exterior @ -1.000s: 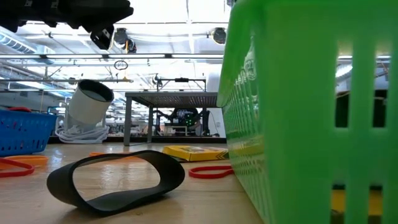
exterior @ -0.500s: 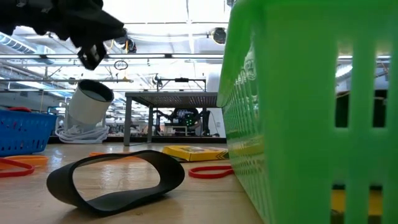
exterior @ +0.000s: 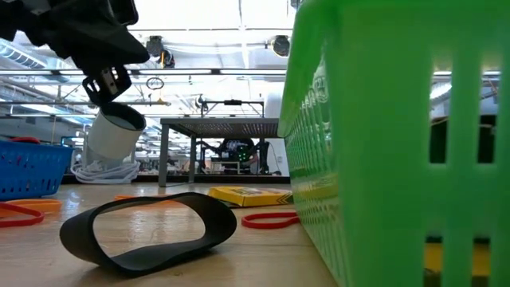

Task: Pick & Place Office Desk Supplies
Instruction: Put the yellow crayon box into the green bin

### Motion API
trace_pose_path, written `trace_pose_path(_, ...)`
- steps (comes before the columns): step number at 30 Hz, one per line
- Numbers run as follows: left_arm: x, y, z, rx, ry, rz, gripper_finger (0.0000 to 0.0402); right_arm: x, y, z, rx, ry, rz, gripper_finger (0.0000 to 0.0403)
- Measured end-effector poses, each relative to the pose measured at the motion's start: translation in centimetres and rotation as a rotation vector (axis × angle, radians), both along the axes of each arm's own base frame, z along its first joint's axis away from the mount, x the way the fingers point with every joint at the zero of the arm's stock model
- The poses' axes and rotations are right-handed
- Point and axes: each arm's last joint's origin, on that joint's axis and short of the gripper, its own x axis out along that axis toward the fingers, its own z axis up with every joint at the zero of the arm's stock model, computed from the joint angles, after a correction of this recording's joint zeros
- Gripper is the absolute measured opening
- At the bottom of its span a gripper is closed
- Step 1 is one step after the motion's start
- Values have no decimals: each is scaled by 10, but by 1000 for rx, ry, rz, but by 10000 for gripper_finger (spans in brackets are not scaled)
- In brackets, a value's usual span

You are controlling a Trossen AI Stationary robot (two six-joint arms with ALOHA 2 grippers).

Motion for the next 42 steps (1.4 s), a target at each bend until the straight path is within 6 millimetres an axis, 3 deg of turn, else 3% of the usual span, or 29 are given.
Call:
trace_pose_path(4,16,-10,0,-26,63,-34,6,1,-3,0,18,5,-22,89)
trace_pose_path(10,35,-20,-10,-62,289,5,3,0,-3,-1,17,10,-21,89)
trace_pose_path(24,85,-43,-7,-40,515,93,2,-4,-5,-8,3,99,-63,89)
trace_pose_path(31,104,-50,-22,-56,583,150,1,-5,-6,-12,-10,134,-83,89)
trace_pose_path(42,109,-48,-57,-63,717,242,1,-7,-8,-14,28,174,-118,89)
